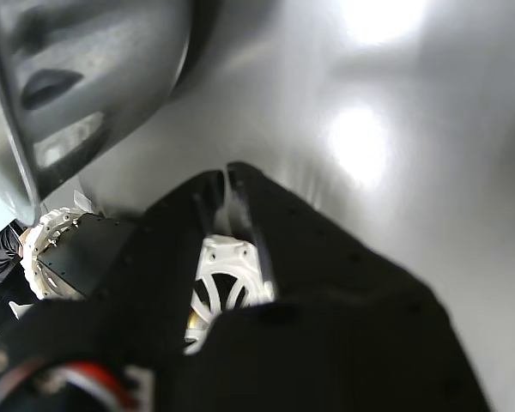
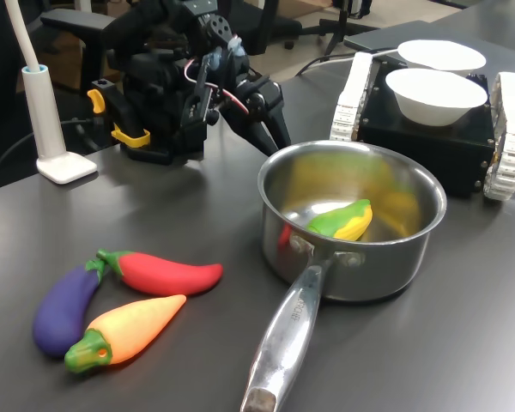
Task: Pick up the carrot and place them in the pan
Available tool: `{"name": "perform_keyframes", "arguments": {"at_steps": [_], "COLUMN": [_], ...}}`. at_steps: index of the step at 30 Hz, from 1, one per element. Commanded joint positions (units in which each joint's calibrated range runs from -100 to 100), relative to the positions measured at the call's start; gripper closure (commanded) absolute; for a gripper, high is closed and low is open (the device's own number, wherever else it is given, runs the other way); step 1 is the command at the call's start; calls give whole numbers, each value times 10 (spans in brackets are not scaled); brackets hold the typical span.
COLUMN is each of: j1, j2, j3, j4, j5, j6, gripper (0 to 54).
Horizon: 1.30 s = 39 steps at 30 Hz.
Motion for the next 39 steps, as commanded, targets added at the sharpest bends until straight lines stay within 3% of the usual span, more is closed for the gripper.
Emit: {"name": "perform_keyframes", "arguments": {"at_steps": [1,6,26,39], "j1": [34,99,230,329], "j2": [-9,0,63,176], "j3": [-72,-124,-255,-415], "j4": [17,56,97,139], "j5": [9,17,38,40], "j6": [6,2,-11,-17], "gripper": [535,535,535,535]}}
